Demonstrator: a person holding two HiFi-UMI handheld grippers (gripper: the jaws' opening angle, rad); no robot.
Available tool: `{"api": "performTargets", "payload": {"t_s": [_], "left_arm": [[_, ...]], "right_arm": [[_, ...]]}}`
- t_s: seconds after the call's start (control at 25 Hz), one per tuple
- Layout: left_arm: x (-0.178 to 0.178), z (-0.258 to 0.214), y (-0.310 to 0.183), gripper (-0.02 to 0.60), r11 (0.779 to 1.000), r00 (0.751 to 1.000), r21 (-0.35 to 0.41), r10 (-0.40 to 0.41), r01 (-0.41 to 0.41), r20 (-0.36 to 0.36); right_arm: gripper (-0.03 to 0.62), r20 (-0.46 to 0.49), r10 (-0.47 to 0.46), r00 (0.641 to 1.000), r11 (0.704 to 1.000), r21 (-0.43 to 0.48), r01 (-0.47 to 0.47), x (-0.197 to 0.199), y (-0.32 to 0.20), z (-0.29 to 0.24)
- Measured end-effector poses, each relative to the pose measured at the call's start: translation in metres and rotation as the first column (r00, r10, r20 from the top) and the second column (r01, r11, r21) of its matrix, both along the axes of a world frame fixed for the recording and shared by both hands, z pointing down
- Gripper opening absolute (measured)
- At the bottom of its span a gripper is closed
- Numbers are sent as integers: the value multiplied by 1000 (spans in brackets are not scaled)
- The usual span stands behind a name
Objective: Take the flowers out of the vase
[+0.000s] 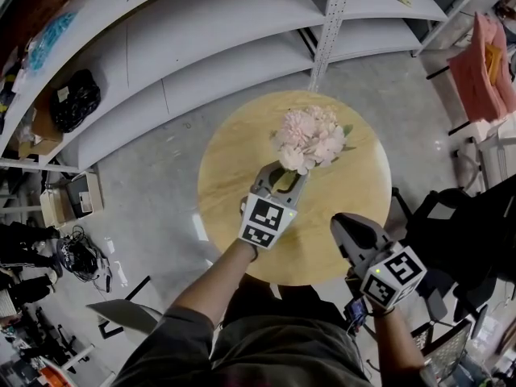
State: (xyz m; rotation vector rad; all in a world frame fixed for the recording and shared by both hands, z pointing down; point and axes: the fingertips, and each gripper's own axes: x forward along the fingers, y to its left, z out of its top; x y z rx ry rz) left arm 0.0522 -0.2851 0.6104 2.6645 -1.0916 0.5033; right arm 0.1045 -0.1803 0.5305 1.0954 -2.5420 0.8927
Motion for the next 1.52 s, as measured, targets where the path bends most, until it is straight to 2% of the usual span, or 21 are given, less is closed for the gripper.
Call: {"api": "performTargets", "payload": {"t_s": [0.32, 0.8, 1.52], "left_arm": [[1, 0, 7, 63, 1000, 1000, 17, 2, -2, 9], [-4, -12, 15, 54, 999, 1000, 53, -7, 7, -6], [-4, -62, 15, 51, 993, 999, 117, 19, -15, -38]], "right_arm": [[15, 7, -4, 1000, 1000, 0, 4, 1, 1, 1], [14, 15, -5, 1000, 1000, 5, 5, -3, 8, 0], [14, 25, 8, 1000, 999, 45, -9, -9, 12, -17]]}}
